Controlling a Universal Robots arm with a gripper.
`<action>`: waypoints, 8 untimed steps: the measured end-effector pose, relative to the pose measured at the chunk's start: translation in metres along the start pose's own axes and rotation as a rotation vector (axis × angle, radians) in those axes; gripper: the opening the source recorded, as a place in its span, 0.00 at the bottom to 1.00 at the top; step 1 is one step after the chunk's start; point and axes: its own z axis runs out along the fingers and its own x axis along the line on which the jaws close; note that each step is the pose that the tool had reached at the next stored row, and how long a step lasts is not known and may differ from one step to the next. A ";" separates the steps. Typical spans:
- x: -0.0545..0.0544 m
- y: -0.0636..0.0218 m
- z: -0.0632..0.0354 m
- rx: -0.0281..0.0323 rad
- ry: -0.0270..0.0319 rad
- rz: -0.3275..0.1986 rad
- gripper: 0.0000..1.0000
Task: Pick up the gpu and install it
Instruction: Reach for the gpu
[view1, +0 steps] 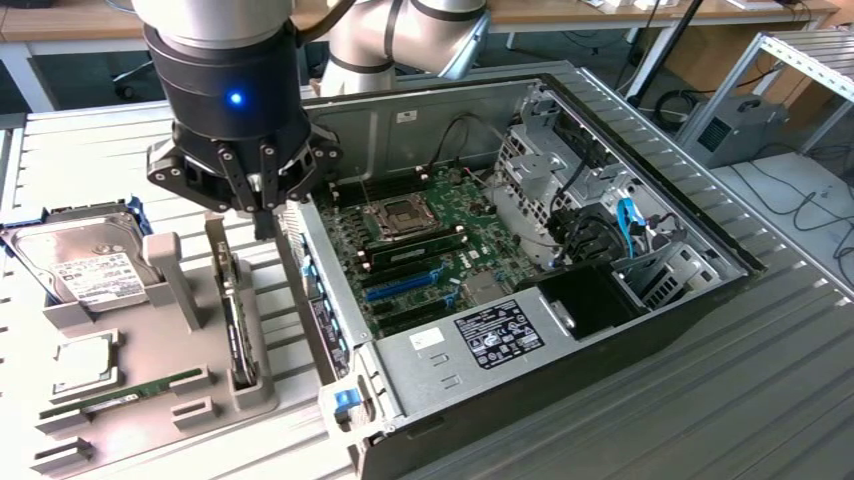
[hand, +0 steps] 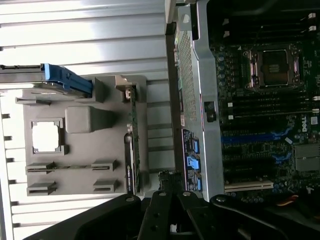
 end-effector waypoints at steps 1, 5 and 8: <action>0.000 -0.0004 0.0000 0.0000 0.0000 0.000 0.11; 0.000 -0.0019 0.0000 0.0000 -0.0001 0.000 0.11; 0.000 -0.0036 0.0000 0.0000 0.0000 0.000 0.11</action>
